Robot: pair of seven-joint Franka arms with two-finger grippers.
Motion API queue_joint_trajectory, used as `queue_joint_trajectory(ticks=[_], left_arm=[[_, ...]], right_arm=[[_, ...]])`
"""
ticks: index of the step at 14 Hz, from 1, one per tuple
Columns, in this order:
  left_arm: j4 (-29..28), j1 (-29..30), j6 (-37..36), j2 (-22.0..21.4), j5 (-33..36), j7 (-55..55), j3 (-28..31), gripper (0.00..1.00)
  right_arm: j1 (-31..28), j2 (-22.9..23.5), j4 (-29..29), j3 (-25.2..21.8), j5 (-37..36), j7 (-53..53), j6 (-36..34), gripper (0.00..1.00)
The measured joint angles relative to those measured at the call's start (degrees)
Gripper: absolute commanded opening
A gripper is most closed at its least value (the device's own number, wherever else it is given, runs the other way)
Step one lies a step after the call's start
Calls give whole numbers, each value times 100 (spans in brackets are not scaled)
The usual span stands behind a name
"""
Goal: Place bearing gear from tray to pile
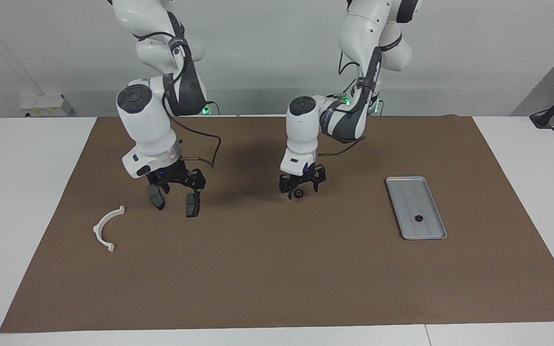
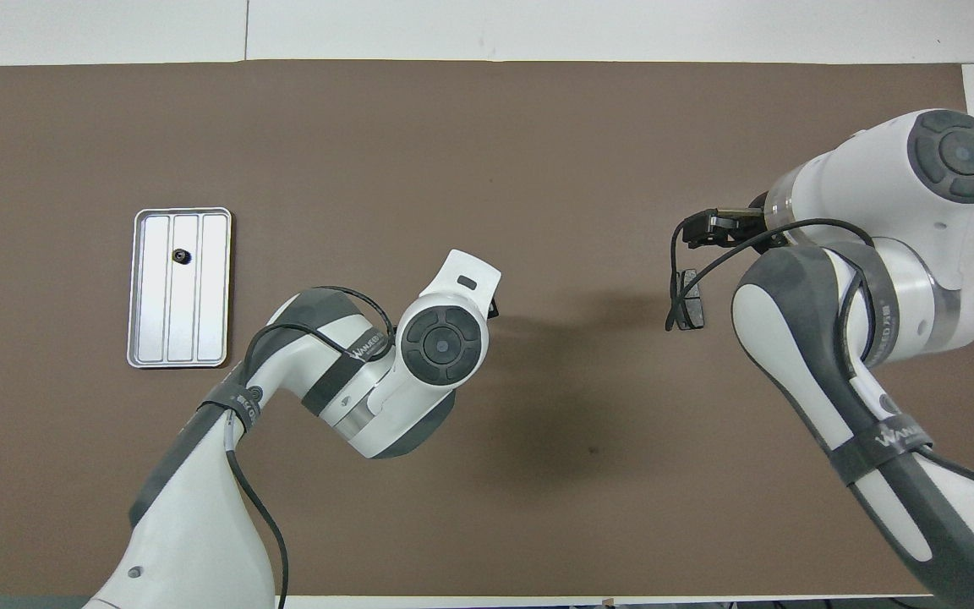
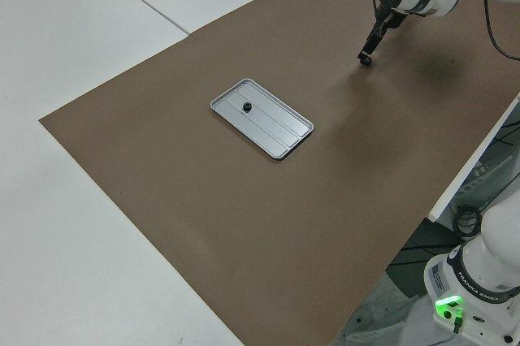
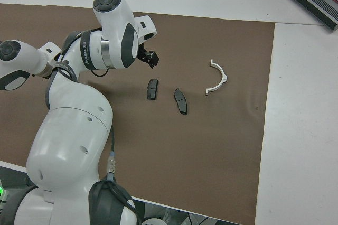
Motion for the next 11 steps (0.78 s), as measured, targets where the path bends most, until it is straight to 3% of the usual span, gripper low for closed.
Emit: queue_joint_trajectory(ticks=[4, 11], left_arm=[[216, 1117, -461, -388, -45, 1792, 20, 96], [788, 2548, -1352, -520, -1303, 4760, 28, 95]], right_arm=[[800, 115, 7, 16, 0, 1519, 186, 100], [2008, 785, 711, 17, -4, 3745, 239, 100]])
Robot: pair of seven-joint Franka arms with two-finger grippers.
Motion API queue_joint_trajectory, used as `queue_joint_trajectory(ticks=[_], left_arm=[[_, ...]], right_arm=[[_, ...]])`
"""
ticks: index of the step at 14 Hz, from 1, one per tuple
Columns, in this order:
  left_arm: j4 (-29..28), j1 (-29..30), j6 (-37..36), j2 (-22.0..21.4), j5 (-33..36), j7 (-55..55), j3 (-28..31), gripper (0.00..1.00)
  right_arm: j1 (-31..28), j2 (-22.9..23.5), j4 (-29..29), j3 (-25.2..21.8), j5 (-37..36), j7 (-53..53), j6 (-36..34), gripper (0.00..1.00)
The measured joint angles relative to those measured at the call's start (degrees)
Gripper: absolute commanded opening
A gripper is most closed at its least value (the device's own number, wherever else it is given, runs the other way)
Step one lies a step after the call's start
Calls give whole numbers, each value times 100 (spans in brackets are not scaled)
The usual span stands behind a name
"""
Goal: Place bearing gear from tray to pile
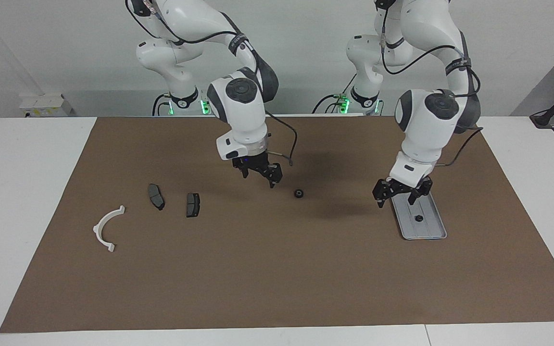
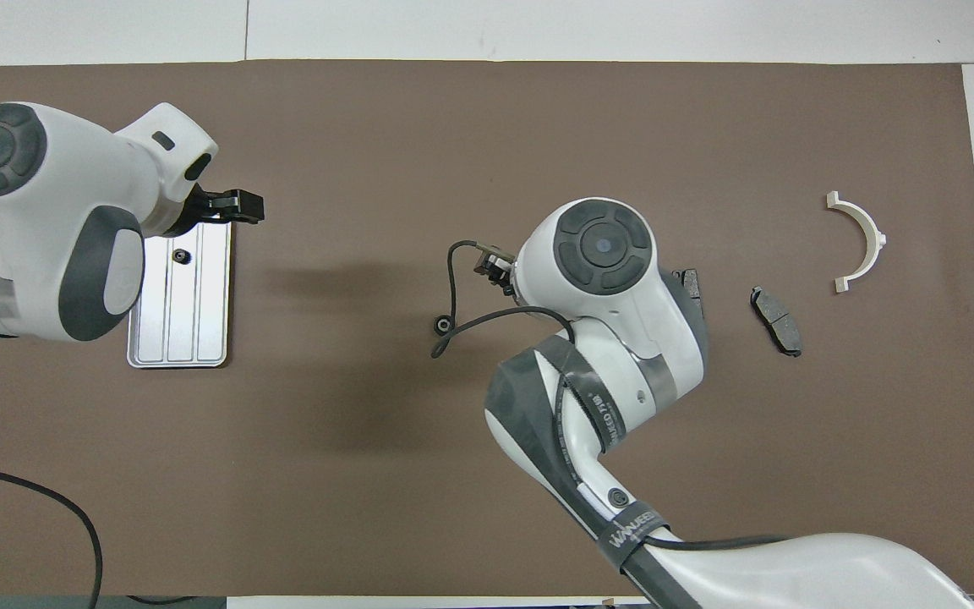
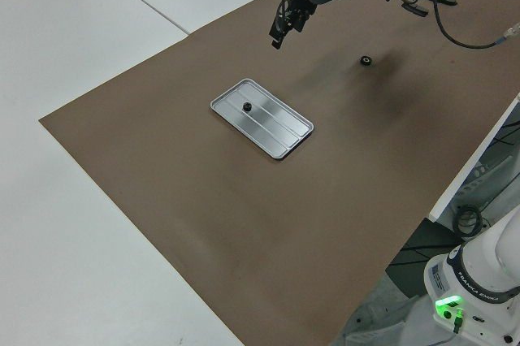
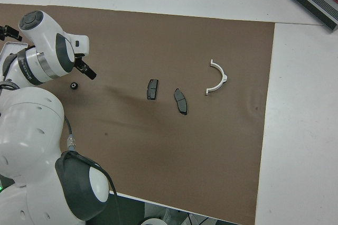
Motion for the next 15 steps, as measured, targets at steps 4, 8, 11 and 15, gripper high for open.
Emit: queue_joint_trajectory(ticks=[4, 8, 11, 15], left_arm=[[276, 386, -473, 0, -125, 705, -8, 95], [274, 664, -530, 23, -263, 1090, -5, 94], [234, 703, -512, 77, -267, 1133, -11, 94], [52, 703, -106, 234, -268, 1133, -11, 94]], right_arm=[[426, 599, 767, -4, -189, 832, -333, 100], [791, 1558, 1668, -9, -440, 1610, -450, 100], [876, 2088, 2098, -14, -472, 1752, -437, 100], [988, 2310, 2225, -13, -570, 1756, -370, 100]])
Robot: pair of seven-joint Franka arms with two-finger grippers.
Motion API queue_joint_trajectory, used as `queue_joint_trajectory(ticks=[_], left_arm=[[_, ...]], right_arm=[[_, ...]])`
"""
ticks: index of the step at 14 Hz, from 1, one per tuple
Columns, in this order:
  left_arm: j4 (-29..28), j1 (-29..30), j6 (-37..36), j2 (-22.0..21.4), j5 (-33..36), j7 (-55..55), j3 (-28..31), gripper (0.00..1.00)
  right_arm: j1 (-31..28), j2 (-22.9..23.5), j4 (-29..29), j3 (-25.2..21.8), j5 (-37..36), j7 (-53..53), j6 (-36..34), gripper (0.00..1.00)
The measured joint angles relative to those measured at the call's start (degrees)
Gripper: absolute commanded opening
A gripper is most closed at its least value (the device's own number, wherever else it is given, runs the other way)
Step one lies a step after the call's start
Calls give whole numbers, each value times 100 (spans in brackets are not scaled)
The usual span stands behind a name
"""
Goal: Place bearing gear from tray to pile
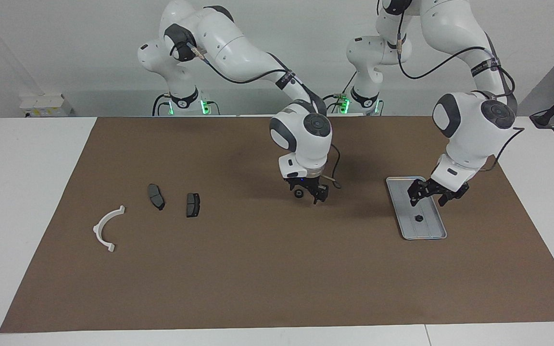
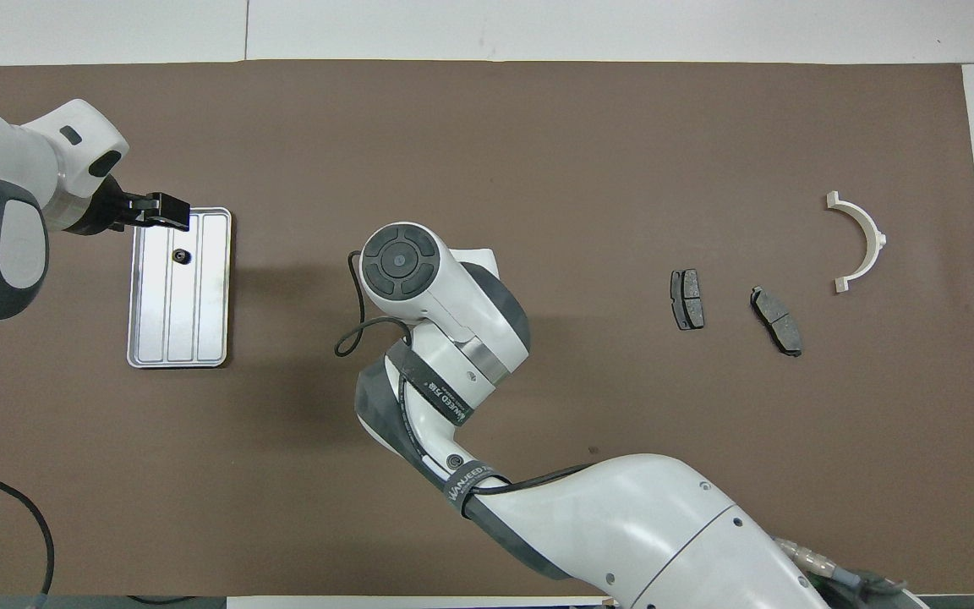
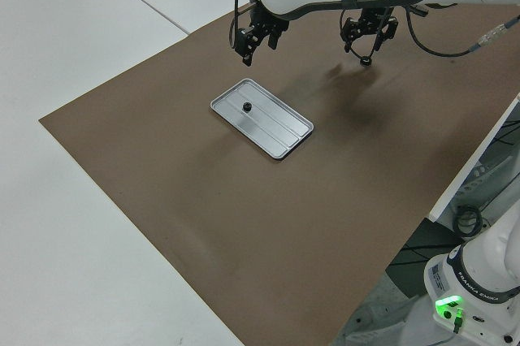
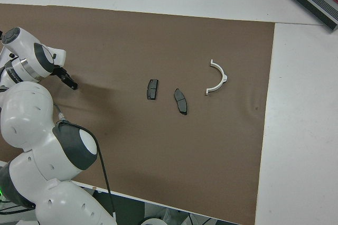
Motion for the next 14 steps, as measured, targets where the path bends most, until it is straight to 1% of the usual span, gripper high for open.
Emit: queue_joint_trajectory(ticks=[4, 7, 9, 11, 12, 14], left_arm=[[-215, 173, 218, 98, 0, 171, 15, 94], [-371, 341, 525, 159, -1, 330, 17, 94], [-496, 356, 751, 223, -1, 341, 10, 94], [-582, 356, 827, 259, -1, 341, 1, 93], [-629, 356, 827, 258, -1, 341, 1, 93], [-737, 356, 827, 258, -2, 341, 2, 92]], right_arm=[[15, 10, -18, -19, -25, 0, 37, 100], [14, 32, -156, -29, -27, 0, 57, 100], [14, 34, -267, -29, -27, 0, 142, 100], [13, 28, -285, -30, -27, 0, 163, 100], [12, 27, -286, -30, -27, 0, 163, 99], [11, 24, -286, -30, -27, 0, 163, 89]])
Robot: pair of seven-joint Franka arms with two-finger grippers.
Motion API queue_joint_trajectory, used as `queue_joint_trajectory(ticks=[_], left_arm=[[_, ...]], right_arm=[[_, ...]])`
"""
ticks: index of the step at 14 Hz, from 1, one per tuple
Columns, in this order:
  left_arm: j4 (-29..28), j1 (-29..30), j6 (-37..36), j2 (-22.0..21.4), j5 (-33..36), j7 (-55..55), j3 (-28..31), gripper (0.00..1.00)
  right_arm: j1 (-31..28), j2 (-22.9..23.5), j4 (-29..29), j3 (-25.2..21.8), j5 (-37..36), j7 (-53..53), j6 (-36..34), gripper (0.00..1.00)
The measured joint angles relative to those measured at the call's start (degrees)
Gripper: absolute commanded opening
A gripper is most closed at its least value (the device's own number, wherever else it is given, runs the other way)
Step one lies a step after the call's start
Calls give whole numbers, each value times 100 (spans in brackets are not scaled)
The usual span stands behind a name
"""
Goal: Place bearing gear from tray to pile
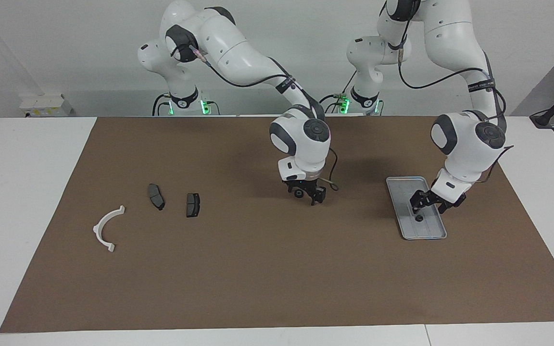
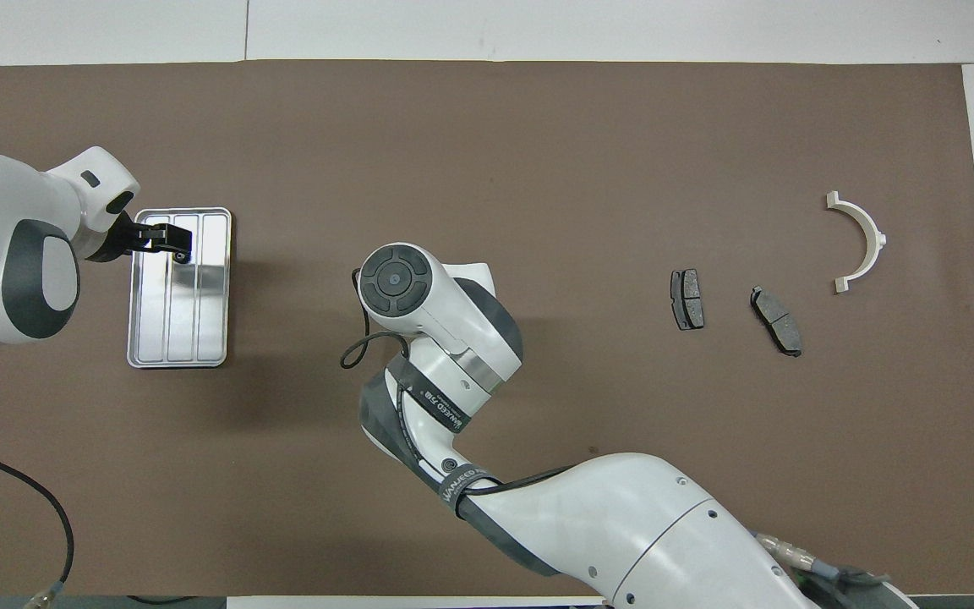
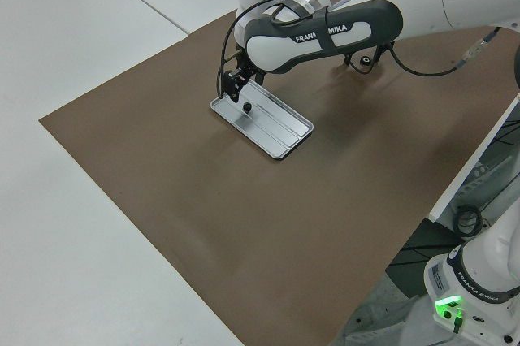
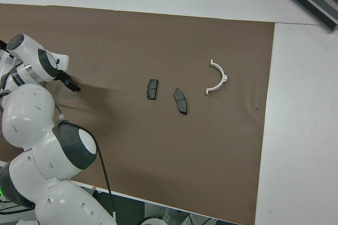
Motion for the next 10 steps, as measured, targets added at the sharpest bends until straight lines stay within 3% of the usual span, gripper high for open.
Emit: queue_joint_trajectory(ticks=[4, 7, 10], left_arm=[[-96, 0, 16, -1, -1, 0, 1, 90], [-158, 0, 173, -1, -1, 0, 1, 90], [-278, 0, 443, 0, -2, -1, -3, 90]], right_arm=[[-4, -30, 3, 0, 0, 0, 7, 54], [-7, -60, -2, 0, 0, 0, 31, 36], [-12, -86, 2, 0, 1, 0, 48, 0]])
